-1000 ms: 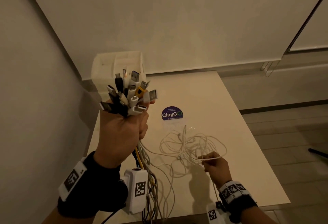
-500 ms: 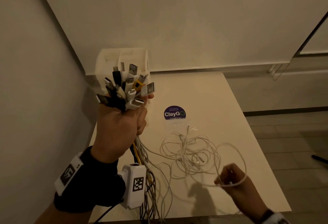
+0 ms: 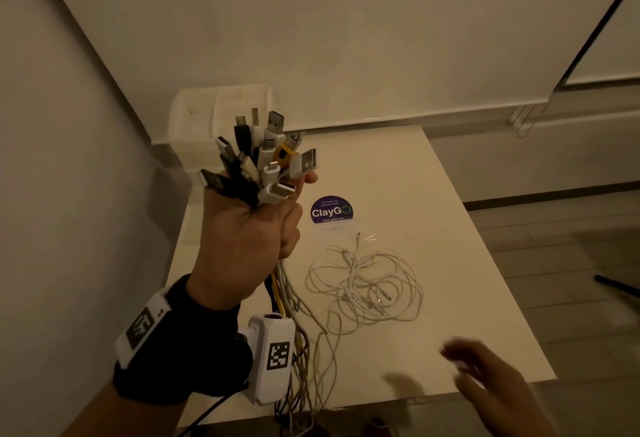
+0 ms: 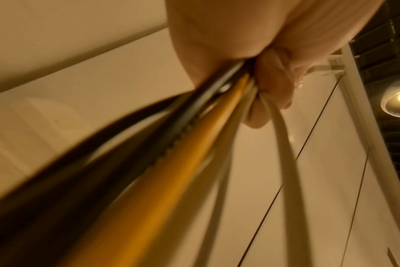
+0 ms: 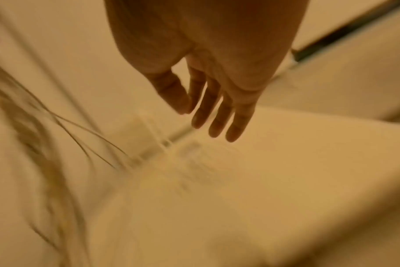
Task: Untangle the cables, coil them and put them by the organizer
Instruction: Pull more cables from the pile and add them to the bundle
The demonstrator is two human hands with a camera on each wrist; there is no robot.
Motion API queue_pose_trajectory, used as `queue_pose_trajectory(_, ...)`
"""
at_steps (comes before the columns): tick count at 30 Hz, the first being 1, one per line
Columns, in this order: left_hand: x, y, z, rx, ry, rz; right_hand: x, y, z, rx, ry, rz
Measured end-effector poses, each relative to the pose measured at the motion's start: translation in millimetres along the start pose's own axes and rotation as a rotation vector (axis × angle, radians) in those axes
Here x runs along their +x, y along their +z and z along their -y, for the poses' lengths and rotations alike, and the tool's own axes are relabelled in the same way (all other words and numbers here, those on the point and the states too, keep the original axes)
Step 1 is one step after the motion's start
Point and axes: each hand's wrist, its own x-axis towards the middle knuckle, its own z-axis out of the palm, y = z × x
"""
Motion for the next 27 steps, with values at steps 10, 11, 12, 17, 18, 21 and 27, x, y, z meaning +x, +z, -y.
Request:
queue_pose_trajectory(10, -22, 7, 11, 0.012, -0.129, 0.030, 62, 119, 181, 0.025, -0.461, 0.758)
queue_pose_trajectory(11, -28, 6, 7, 0.003, -0.115, 0.023, 64, 128, 176, 0.017, -0.450, 0.763)
queue_pose_trajectory(12, -34, 3, 1, -0.030, -0.121, 0.019, 63, 135, 168, 0.003, -0.431, 0.760)
queue_pose_trajectory(17, -39, -7, -9, -0.057, -0.111, 0.029, 50, 150, 115, -0.087, -0.344, 0.752)
queue_pose_trajectory(18, -40, -6, -7, -0.076, -0.105, 0.053, 50, 150, 106, -0.120, -0.330, 0.745)
queue_pose_trajectory(21, -41, -5, -5, -0.117, -0.087, 0.059, 53, 151, 77, -0.165, -0.266, 0.772)
queue_pose_trajectory(27, -35, 5, -10, -0.117, 0.019, 0.026, 50, 153, 30, -0.169, -0.003, 0.789)
